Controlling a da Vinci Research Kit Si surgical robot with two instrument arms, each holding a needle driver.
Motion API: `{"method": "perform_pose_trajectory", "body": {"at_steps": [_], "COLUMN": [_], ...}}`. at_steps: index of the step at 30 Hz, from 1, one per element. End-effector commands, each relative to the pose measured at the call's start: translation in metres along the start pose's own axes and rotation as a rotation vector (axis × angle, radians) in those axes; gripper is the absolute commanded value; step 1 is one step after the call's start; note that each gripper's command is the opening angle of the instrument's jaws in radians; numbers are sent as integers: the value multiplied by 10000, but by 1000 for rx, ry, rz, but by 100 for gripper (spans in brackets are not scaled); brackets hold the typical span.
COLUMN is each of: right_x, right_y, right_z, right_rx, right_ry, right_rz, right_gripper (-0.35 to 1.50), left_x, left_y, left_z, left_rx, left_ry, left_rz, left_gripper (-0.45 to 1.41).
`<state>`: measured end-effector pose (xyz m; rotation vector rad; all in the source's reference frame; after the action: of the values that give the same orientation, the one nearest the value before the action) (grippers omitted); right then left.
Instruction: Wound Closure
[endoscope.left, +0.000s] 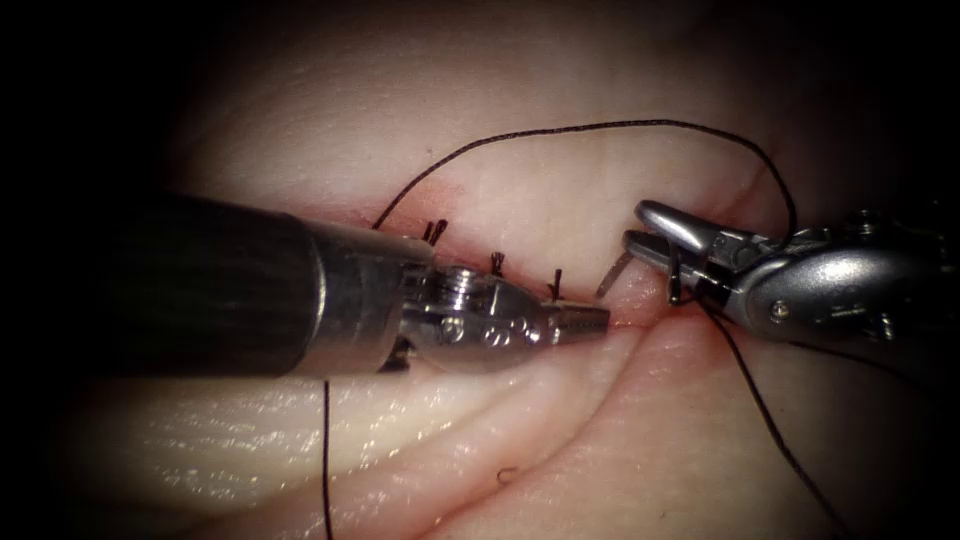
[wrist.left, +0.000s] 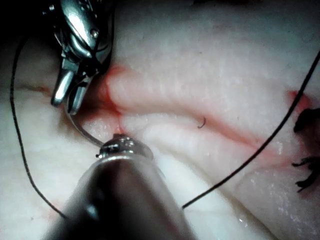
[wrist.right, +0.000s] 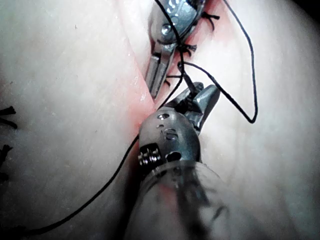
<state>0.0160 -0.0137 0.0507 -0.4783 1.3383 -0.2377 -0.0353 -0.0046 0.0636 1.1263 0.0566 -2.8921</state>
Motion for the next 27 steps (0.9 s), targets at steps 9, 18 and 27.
{"method": "perform_pose_trajectory", "body": {"at_steps": [9,18,27], "right_x": [-1,-3,-15], "right_y": [9,8,-28], "right_z": [17,39,50], "right_rx": [35,177,273], "right_ry": [20,5,6], "right_rz": [45,151,248], "right_gripper": [-35,-35,-35], "left_x": [-27,-42,-55], "left_y": [18,29,30], "left_z": [1,-6,-1], "left_rx": [-85,-144,-163], "left_ry": [-74,-148,-179], "left_rz": [-57,-85,-95], "left_gripper": [-1,-5,-5]}}
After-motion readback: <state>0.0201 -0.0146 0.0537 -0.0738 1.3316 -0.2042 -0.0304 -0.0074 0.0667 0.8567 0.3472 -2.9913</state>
